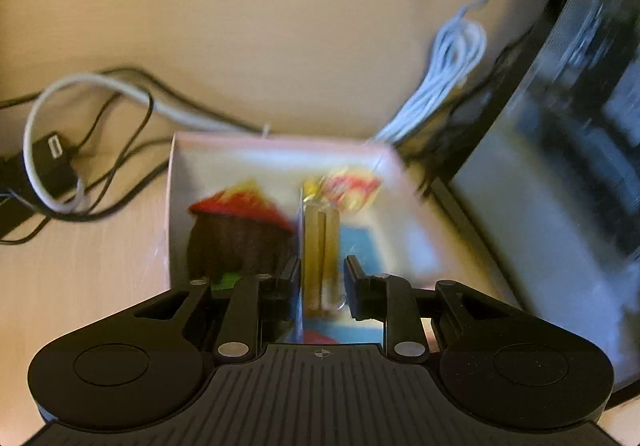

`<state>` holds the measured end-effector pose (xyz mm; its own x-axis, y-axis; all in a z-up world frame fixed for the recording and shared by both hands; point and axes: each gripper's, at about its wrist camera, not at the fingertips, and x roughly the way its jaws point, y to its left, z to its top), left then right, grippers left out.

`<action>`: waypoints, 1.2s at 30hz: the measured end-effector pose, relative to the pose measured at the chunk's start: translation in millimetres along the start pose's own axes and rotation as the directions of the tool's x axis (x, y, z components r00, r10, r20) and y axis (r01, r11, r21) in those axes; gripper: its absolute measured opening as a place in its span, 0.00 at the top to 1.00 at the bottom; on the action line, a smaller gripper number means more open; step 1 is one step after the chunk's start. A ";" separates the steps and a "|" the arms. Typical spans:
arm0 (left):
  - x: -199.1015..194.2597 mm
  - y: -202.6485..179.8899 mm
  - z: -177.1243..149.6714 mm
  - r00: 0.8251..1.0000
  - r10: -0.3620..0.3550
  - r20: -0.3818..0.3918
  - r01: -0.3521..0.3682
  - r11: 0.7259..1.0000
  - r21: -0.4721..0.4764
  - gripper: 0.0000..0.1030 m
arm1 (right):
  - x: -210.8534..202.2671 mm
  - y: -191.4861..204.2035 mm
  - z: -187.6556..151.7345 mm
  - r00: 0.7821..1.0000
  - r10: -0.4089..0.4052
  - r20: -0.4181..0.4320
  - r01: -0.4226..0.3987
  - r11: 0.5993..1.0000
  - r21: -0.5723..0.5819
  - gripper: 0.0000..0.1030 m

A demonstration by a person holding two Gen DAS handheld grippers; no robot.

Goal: Organize objects
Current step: 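Drop the tissue into the pink box with right while left drops the card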

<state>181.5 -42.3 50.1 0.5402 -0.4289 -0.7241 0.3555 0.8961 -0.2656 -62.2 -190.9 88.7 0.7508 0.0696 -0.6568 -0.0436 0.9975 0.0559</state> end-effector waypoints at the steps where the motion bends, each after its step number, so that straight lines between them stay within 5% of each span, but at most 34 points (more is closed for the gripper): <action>1: 0.8 -0.3 -4.0 1.000 0.013 -0.002 -0.013 1.000 0.022 0.74 | 3.4 -1.6 0.4 1.000 0.002 -0.007 -0.002 1.000 -0.004 0.80; 3: -4.6 -2.2 -9.3 0.999 0.030 0.023 -0.032 0.998 0.050 0.73 | 9.5 -2.0 1.4 1.000 0.008 -0.017 -0.009 1.000 -0.010 0.80; 8: -54.7 15.7 -12.4 0.987 -0.012 0.161 0.021 0.998 -0.053 0.73 | 19.8 -4.8 14.3 0.999 0.035 -0.003 -0.035 0.999 -0.017 0.80; 13: -104.0 27.6 -35.4 0.979 -0.047 0.201 0.069 0.992 -0.105 0.74 | 38.1 -2.1 64.1 0.994 0.093 0.057 -0.093 0.996 0.002 0.80; 17: -134.6 29.6 -82.0 0.983 -0.089 0.162 0.106 0.989 -0.099 0.74 | 83.0 4.5 118.5 0.988 0.137 0.076 -0.141 0.989 0.053 0.80; 23: -155.5 40.7 -151.5 0.995 -0.092 0.039 0.096 0.987 -0.127 0.74 | 192.1 19.7 178.5 0.982 0.187 -0.020 -0.179 0.965 0.194 0.80; 26: -162.4 53.8 -171.0 0.998 -0.053 0.026 0.056 0.982 -0.179 0.74 | 241.1 29.2 187.8 0.977 0.182 -0.107 -0.155 0.963 0.219 0.80; 33: -181.8 80.9 -194.5 0.999 0.033 0.017 -0.027 0.962 -0.271 0.75 | 317.6 63.6 179.6 0.962 -0.010 -0.274 0.025 0.998 0.049 0.79; 36: -184.9 84.9 -201.0 0.999 0.047 -0.001 -0.045 0.958 -0.282 0.75 | 315.3 65.0 176.5 0.960 -0.010 -0.279 0.020 0.999 0.031 0.62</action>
<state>-41.5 136.0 33.5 0.5556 -0.3863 -0.7363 0.1013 0.9104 -0.4012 288.0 -106.4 18.0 0.5373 0.0603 -0.8412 -0.0082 0.9978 0.0663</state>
